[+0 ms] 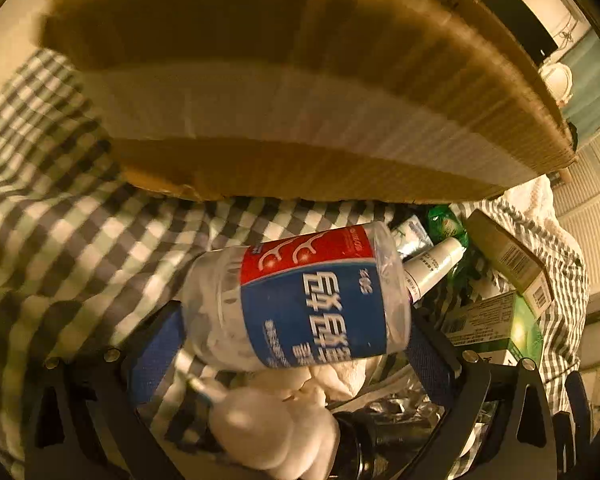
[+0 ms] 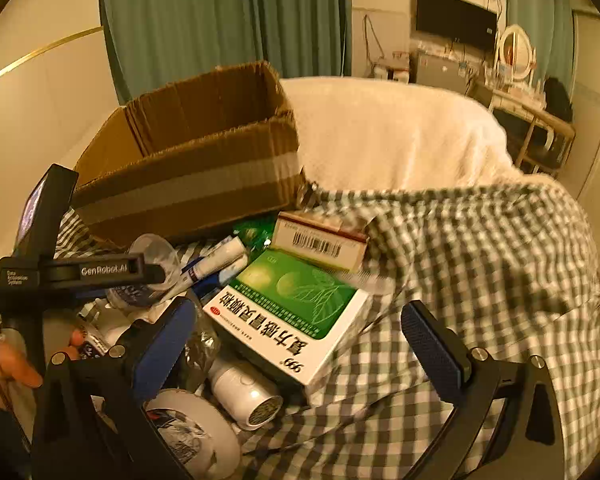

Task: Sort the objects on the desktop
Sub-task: 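Carry the clear floss bottle with left tool while right tool carries green box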

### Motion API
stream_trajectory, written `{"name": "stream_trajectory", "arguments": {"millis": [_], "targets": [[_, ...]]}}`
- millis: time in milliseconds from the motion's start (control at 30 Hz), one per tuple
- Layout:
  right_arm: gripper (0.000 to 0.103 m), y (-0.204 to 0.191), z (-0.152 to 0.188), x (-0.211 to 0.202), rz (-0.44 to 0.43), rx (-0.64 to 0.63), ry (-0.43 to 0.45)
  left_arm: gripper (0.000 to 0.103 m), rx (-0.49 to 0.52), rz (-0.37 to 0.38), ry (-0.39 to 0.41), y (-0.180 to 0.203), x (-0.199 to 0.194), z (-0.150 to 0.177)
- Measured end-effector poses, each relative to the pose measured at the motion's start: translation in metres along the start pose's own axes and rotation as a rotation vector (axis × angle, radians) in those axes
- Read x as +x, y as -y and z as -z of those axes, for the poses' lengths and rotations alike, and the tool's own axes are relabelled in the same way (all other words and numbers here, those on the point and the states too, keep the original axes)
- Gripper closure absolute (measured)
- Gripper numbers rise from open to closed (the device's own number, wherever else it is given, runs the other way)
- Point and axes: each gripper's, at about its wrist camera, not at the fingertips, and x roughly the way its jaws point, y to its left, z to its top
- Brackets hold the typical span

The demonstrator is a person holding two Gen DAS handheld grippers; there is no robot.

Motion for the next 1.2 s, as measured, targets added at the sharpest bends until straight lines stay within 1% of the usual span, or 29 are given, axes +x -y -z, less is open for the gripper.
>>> {"name": "stream_trajectory", "arguments": {"millis": [33, 133, 167, 333, 400, 500, 567, 600, 633, 733, 767, 800, 833, 900, 933, 967, 1000, 1067, 1200], "targets": [[0.001, -0.001, 0.0, 0.001, -0.001, 0.009, -0.006, 0.0, -0.002, 0.002, -0.008, -0.001, 0.003, 0.001], [0.001, -0.007, 0.001, 0.006, -0.018, 0.053, -0.035, 0.006, 0.008, 0.026, 0.002, -0.003, 0.004, 0.005], [0.001, -0.01, 0.001, 0.01, -0.015, 0.063, -0.047, 0.006, 0.006, 0.029, 0.006, -0.003, 0.003, 0.006], [0.001, -0.019, 0.007, 0.028, 0.027, 0.129, -0.132, 0.007, -0.001, 0.044, 0.046, -0.01, -0.013, 0.017], [0.001, -0.024, 0.007, 0.034, 0.06, 0.146, -0.153, 0.007, 0.004, 0.047, 0.075, -0.013, -0.023, 0.024], [0.001, -0.034, 0.004, 0.036, 0.106, 0.144, -0.14, 0.007, -0.013, 0.055, 0.102, -0.022, -0.035, 0.033], [0.001, -0.039, 0.002, 0.041, 0.166, 0.145, -0.14, 0.007, -0.029, 0.072, 0.112, -0.027, -0.04, 0.039], [0.001, -0.041, 0.002, 0.045, 0.201, 0.151, -0.148, 0.007, -0.031, 0.076, 0.114, -0.029, -0.043, 0.04], [0.001, -0.041, 0.001, 0.049, 0.227, 0.154, -0.155, 0.007, -0.035, 0.08, 0.117, -0.033, -0.045, 0.032], [0.001, -0.043, 0.0, 0.058, 0.276, 0.148, -0.167, 0.007, -0.021, 0.074, 0.123, -0.033, -0.048, 0.036], [0.001, -0.043, -0.001, 0.061, 0.283, 0.136, -0.183, 0.007, -0.016, 0.069, 0.126, -0.033, -0.047, 0.036], [0.001, -0.04, 0.001, 0.064, 0.288, 0.125, -0.201, 0.007, -0.009, 0.065, 0.131, -0.033, -0.048, 0.038], [0.001, -0.038, 0.002, 0.065, 0.291, 0.125, -0.212, 0.007, -0.004, 0.061, 0.136, -0.027, -0.039, 0.028], [0.001, -0.03, 0.009, 0.063, 0.265, 0.15, -0.21, 0.007, 0.004, 0.057, 0.152, -0.025, -0.042, 0.03], [0.003, -0.024, 0.01, 0.063, 0.242, 0.173, -0.214, 0.007, 0.011, 0.056, 0.165, -0.023, -0.046, 0.035], [0.007, -0.021, 0.012, 0.062, 0.228, 0.184, -0.219, 0.007, 0.017, 0.059, 0.182, -0.028, -0.048, 0.032], [0.007, -0.019, 0.015, 0.06, 0.223, 0.184, -0.22, 0.007, 0.026, 0.064, 0.195, -0.018, -0.045, 0.035], [0.008, -0.017, 0.017, 0.055, 0.219, 0.177, -0.208, 0.007, 0.041, 0.09, 0.233, -0.015, -0.051, 0.037], [0.008, -0.012, 0.019, 0.038, 0.192, 0.187, -0.173, 0.007, 0.058, 0.1, 0.29, -0.016, -0.068, 0.043]]}}
